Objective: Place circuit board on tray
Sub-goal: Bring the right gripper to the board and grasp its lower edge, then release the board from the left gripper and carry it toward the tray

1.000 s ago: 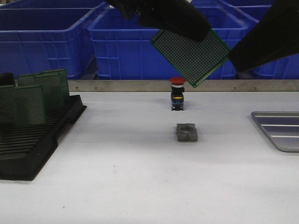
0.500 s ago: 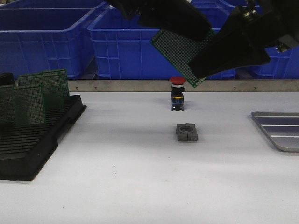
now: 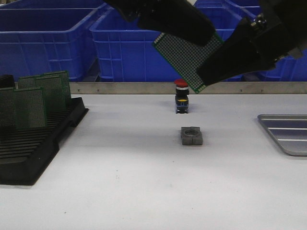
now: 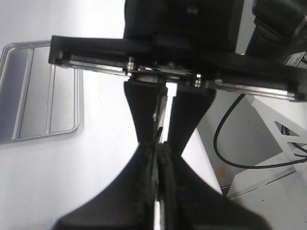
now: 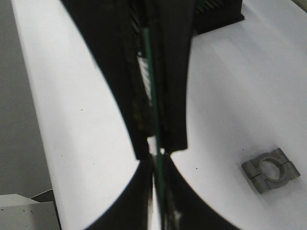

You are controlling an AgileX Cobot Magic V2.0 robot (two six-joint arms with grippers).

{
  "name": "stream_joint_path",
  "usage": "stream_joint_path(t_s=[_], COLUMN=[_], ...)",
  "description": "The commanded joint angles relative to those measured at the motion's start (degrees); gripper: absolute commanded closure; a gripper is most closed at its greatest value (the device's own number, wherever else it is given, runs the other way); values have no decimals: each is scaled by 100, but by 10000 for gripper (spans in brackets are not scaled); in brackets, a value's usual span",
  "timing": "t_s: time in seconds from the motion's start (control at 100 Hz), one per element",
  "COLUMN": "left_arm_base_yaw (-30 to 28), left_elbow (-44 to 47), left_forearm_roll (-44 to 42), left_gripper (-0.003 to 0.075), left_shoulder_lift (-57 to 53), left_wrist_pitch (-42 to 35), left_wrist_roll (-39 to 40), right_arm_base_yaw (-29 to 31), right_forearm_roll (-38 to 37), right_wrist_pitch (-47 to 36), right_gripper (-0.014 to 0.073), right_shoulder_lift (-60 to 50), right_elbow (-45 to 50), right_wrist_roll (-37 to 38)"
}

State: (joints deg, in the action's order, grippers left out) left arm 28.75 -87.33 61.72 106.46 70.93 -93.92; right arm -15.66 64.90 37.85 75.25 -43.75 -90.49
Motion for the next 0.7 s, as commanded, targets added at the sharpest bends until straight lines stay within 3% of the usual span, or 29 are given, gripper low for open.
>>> stream_joint_path(t_s=[0.0,0.07,0.24,0.31,0.54,0.69], left_arm_base_yaw=[48,48,1,-23,-361,-518], left_elbow=[-171,-171,-171,-179,-591,-672], left_forearm_roll=[517,517,517,517,517,506], left_gripper=[706,612,282,199,172,174], left_shoulder_lift=[-292,-292,-292,-292,-292,-292], left_wrist_pitch=[239,239,214,165,229,229], left_wrist_roll=[108,108,108,108,241,241], right_arm_base_yaw=[-12,-12,-12,-12,123,669], right_forearm_roll=[363,363,363,363,337,323], right_wrist_pitch=[32,64,135,166,47,-173], right_gripper=[709,709,709,709,709,709], right_shoulder_lift=[-125,-125,-125,-125,-14,257], right_elbow=[-199,-199,-199,-181,14,48], right_wrist_roll=[66,64,118,195,1137,1953])
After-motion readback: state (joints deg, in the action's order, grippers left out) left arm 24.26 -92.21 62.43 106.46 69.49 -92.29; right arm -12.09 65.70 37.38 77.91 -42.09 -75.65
